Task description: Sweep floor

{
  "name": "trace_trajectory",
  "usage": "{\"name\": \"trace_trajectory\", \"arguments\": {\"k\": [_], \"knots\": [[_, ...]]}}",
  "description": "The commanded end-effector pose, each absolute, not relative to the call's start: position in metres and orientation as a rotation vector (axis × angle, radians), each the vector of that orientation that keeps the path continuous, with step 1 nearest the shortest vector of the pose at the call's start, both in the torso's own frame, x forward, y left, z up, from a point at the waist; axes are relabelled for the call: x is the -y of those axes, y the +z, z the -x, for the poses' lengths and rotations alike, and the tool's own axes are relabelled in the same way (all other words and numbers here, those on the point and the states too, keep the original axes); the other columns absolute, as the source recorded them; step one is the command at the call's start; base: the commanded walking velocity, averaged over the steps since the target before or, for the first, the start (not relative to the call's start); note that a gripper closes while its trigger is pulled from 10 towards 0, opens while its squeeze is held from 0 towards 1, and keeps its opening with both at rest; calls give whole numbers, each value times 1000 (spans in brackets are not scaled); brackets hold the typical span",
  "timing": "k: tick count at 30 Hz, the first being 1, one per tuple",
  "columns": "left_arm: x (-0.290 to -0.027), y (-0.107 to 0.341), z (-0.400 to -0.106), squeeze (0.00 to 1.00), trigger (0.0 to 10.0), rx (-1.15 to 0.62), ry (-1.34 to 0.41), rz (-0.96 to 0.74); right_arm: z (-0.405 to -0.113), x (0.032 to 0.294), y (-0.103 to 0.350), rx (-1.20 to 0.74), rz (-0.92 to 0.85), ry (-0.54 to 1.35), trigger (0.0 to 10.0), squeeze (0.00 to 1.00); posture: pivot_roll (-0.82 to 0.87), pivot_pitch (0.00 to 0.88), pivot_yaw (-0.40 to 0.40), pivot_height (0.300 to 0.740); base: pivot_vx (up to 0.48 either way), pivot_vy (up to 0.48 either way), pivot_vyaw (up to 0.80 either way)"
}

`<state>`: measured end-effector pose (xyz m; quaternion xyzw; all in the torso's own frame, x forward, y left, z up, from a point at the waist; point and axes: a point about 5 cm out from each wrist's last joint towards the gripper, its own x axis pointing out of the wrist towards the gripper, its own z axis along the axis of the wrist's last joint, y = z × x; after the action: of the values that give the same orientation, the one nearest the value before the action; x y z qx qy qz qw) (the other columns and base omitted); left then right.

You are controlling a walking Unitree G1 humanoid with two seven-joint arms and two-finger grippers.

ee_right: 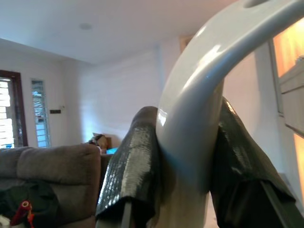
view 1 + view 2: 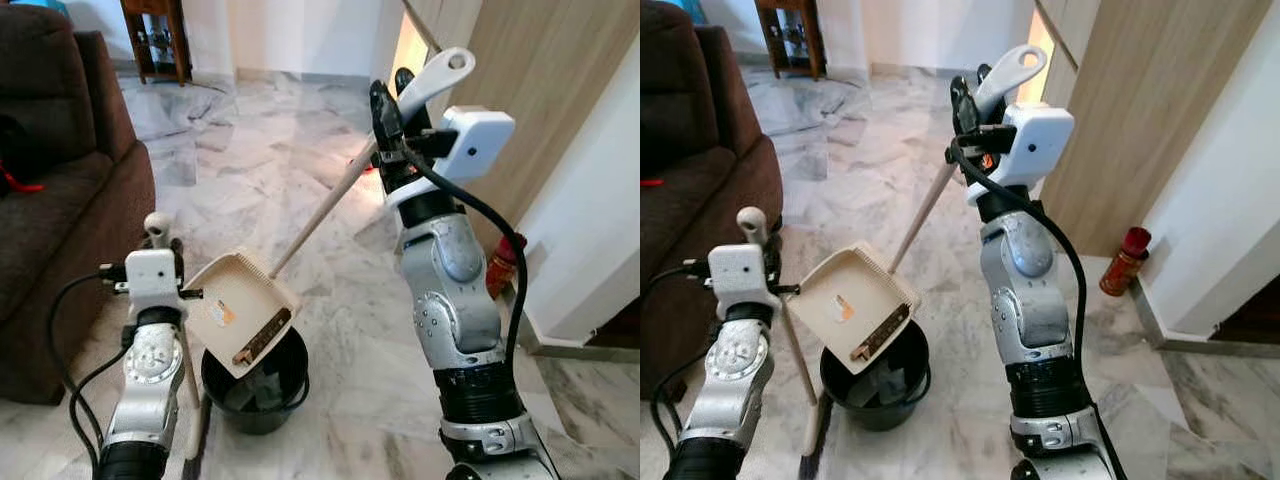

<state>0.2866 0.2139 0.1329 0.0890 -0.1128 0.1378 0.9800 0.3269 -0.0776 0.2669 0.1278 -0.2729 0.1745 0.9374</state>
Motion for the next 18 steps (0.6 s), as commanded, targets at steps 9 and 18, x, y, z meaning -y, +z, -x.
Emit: {"name": "trace_trajectory", "arguments": {"k": [9,18], "knots": [[-238,148,-257,0,10000,239,342,-290,-324,73,282,644,-274,369,10000,0,24,0,-71,740,0,0,0],[-235,138,-245,0,10000,177,324,-313,-317,68,288,709,-246,410,10000,0,24,0,-71,740,0,0,0]]}}
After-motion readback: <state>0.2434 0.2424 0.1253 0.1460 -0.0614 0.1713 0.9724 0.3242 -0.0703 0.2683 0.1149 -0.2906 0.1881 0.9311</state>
